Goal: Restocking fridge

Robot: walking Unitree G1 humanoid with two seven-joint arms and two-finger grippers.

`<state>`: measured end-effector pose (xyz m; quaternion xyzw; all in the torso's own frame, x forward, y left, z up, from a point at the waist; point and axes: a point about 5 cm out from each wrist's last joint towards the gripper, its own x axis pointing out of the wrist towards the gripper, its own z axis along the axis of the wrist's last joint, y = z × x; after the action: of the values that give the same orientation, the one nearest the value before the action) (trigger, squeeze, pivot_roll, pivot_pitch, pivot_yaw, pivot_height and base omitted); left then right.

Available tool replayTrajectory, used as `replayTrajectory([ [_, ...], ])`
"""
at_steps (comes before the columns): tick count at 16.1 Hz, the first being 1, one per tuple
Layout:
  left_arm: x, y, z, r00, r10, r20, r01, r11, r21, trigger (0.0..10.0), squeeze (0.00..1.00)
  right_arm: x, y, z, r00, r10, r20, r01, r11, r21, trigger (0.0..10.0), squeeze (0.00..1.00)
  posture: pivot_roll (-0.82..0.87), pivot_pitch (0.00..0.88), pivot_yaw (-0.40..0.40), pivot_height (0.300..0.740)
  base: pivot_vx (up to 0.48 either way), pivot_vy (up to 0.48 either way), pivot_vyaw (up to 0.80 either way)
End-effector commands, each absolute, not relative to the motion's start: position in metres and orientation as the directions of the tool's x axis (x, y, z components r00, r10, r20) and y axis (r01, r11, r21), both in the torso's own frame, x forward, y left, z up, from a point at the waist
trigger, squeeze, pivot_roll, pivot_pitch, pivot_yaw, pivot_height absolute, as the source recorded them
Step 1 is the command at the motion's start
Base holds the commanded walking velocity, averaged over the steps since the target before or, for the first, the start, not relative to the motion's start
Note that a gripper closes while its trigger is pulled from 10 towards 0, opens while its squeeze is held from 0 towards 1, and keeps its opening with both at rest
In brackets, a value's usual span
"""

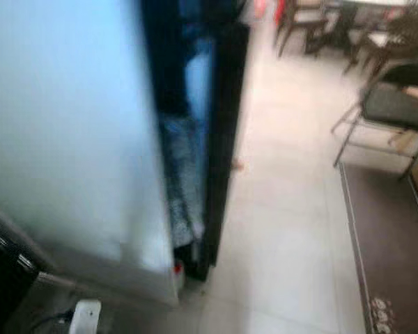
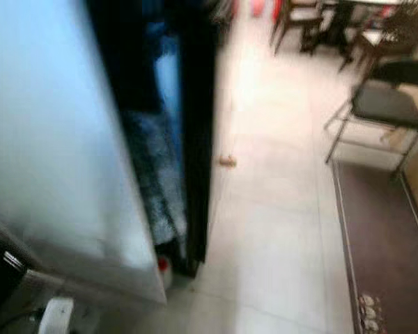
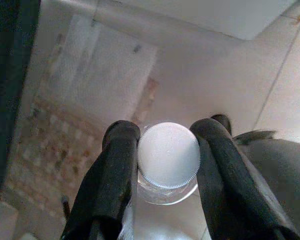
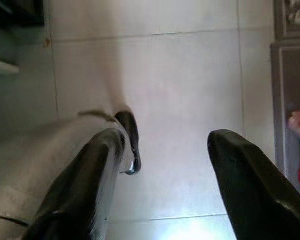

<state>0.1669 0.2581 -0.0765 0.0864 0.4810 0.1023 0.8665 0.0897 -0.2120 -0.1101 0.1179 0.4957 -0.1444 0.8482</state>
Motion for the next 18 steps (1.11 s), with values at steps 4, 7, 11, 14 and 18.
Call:
replayTrajectory([
  [4, 0.165, 0.256, -0.078, 0.509, 0.260, -0.820, -0.084, 0.964, 0.254, 10.0, 0.00, 0.095, -0.224, -0.101, 0.562, -0.277, -0.779, 0.440, 0.898, -0.002, 10.0, 0.00, -0.10, 0.048, -0.033, 0.740, 0.000, 0.000, 0.00],
  [7, 0.165, 0.259, -0.077, 0.511, 0.267, -0.817, -0.085, 0.962, 0.261, 10.0, 0.00, 0.228, -0.277, -0.022, 0.810, -0.388, -0.440, 0.419, 0.907, -0.028, 10.0, 0.00, -0.11, 0.050, -0.030, 0.740, 0.000, 0.000, 0.00],
  [11, 0.166, 0.262, -0.076, 0.520, 0.280, -0.807, -0.096, 0.958, 0.270, 10.0, 0.00, 0.287, -0.263, 0.047, 0.945, -0.318, -0.074, 0.317, 0.948, -0.024, 10.0, 0.00, -0.12, 0.040, -0.030, 0.740, 0.000, 0.000, 0.00],
  [14, 0.167, 0.262, -0.075, 0.536, 0.283, -0.795, -0.105, 0.957, 0.270, 10.0, 0.00, 0.296, -0.243, 0.064, 0.975, -0.217, 0.037, 0.220, 0.968, -0.119, 10.0, 0.00, -0.12, 0.029, -0.032, 0.740, 0.000, 0.000, 0.00],
  [18, 0.166, 0.263, -0.074, 0.546, 0.288, -0.786, -0.103, 0.955, 0.278, 10.0, 0.00, 0.286, -0.190, 0.083, 0.988, -0.055, 0.148, 0.087, 0.973, -0.216, 10.0, 0.00, -0.14, 0.006, -0.024, 0.740, 0.000, 0.000, 0.00],
])
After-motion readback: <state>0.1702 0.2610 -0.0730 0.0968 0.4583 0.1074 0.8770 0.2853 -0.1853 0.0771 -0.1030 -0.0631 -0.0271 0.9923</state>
